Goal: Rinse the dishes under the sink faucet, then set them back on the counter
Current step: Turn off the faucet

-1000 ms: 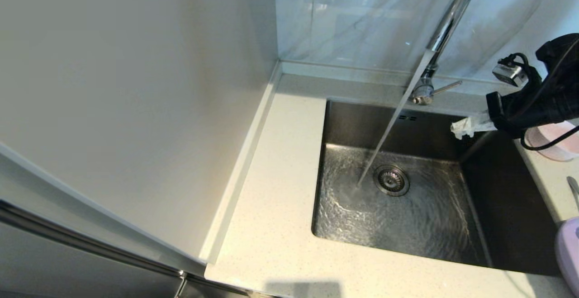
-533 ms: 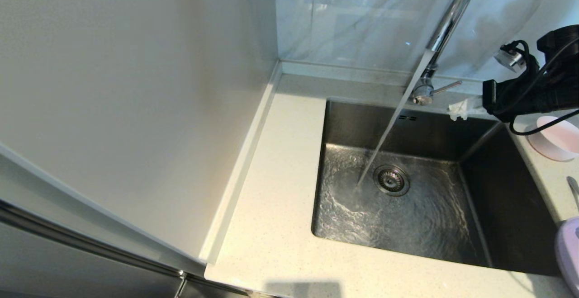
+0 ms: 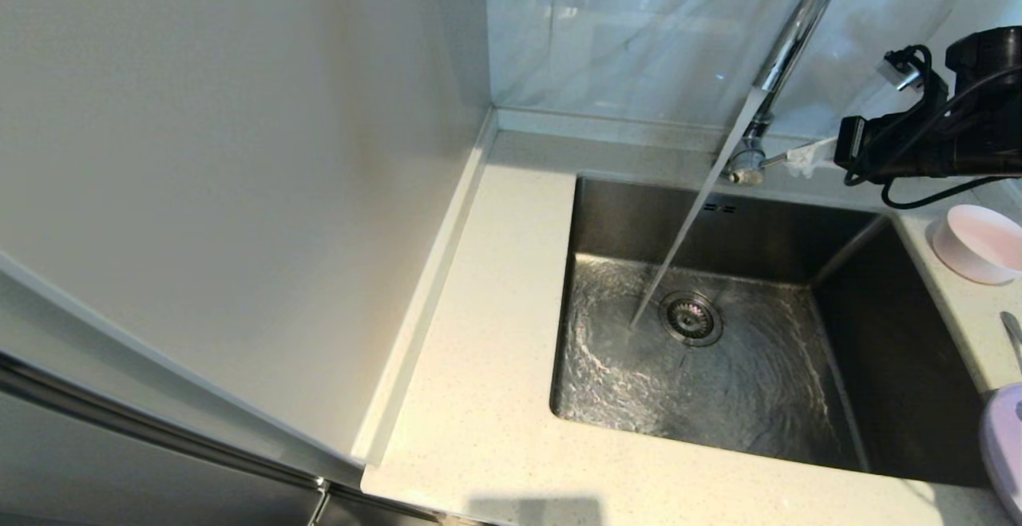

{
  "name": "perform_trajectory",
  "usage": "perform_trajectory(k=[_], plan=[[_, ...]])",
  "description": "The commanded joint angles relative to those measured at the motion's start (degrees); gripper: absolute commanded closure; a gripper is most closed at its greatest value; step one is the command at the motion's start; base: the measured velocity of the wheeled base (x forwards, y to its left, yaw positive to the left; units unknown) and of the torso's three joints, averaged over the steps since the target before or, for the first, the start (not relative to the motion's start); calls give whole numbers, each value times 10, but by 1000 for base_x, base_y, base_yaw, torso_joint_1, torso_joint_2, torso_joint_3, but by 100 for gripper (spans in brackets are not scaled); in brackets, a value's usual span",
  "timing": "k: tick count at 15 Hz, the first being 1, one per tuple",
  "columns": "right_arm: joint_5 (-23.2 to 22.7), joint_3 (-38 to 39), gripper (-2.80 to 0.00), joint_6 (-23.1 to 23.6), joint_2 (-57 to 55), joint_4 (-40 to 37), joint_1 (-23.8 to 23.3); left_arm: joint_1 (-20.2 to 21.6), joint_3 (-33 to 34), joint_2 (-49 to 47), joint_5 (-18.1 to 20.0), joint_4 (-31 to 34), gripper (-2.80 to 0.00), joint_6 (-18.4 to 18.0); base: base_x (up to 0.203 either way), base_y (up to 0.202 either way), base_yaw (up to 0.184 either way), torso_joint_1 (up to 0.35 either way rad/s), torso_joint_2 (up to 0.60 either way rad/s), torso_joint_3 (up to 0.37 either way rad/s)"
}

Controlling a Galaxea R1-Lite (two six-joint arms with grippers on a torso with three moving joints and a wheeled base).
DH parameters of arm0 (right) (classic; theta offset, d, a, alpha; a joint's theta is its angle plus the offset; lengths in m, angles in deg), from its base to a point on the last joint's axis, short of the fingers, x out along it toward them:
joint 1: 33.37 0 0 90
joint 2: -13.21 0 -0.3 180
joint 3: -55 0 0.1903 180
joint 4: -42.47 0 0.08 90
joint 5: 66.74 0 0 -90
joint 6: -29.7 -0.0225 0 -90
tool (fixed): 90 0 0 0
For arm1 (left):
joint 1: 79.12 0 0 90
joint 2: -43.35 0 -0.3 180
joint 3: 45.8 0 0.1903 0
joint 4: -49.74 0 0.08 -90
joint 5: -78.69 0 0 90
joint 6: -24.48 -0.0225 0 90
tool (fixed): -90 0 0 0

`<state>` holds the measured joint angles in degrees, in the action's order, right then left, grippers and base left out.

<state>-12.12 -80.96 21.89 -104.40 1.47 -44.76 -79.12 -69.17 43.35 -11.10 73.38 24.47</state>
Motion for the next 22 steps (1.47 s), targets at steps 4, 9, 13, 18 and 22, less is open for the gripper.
perform_trajectory(k=[4, 9, 13, 18, 22], plan=[[11, 0, 0, -4, -11, 54, 1, 0, 0, 0, 0, 0, 0, 0, 0, 0, 0, 0, 0, 0], [9, -1, 0, -16, -11, 114, 1, 0, 0, 0, 0, 0, 0, 0, 0, 0, 0, 0, 0, 0], [9, 0, 0, -17, -5, 138, 1, 0, 0, 0, 0, 0, 0, 0, 0, 0, 0, 0, 0, 0], [11, 1, 0, -10, 17, 95, -1, 0, 0, 0, 0, 0, 0, 0, 0, 0, 0, 0, 0, 0], [9, 1, 0, 47, 22, -18, 0, 0, 0, 0, 0, 0, 0, 0, 0, 0, 0, 0, 0, 0]])
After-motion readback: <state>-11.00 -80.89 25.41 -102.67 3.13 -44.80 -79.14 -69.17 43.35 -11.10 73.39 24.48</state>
